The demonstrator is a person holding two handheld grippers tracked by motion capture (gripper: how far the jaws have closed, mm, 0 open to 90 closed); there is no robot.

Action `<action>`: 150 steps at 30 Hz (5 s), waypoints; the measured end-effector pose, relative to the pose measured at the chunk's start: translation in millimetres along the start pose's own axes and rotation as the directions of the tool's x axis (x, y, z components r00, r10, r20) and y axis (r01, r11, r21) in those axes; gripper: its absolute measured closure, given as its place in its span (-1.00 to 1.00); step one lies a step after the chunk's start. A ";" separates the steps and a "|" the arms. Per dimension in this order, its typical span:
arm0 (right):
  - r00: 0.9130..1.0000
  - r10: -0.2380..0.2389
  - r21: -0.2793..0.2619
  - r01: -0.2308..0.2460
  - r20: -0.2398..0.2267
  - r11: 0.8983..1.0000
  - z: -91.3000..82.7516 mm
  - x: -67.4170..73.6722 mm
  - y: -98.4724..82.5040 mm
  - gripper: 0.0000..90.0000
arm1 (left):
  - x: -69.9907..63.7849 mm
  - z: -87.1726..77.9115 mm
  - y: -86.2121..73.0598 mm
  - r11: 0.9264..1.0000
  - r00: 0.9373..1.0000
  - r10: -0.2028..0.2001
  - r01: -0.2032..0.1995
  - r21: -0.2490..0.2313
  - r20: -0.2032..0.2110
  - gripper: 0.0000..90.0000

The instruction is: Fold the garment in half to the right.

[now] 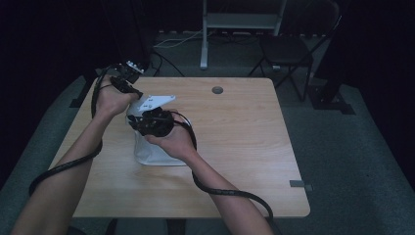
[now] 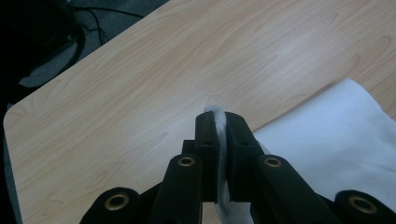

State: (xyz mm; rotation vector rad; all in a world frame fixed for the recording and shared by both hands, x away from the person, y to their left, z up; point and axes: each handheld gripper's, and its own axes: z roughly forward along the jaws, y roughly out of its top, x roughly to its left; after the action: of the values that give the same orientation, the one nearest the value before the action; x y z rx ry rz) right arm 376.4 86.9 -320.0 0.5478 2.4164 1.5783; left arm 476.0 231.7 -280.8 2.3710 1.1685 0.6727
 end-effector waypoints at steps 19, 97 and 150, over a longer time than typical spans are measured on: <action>1.000 0.016 0.008 -0.017 0.023 1.000 -15.3 -8.7 -13.0 0.76 | -19.0 12.9 10.8 1.000 0.999 0.021 -0.021 -0.001 0.029 0.89; 0.986 0.136 0.094 -0.145 0.093 0.985 -46.5 -33.9 -95.9 0.73 | -85.5 69.2 19.9 0.999 0.992 0.050 -0.049 -0.006 0.113 0.88; 0.981 0.163 0.117 -0.175 0.101 0.978 -46.9 -35.7 -114.1 0.73 | -101.9 83.4 17.8 0.998 0.991 0.065 -0.065 -0.004 0.115 0.88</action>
State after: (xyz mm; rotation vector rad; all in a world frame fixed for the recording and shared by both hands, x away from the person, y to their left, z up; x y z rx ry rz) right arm 369.6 -8.1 -406.0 0.8505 2.4683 1.4344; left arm 481.3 126.6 -361.9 2.4214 1.0465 0.5485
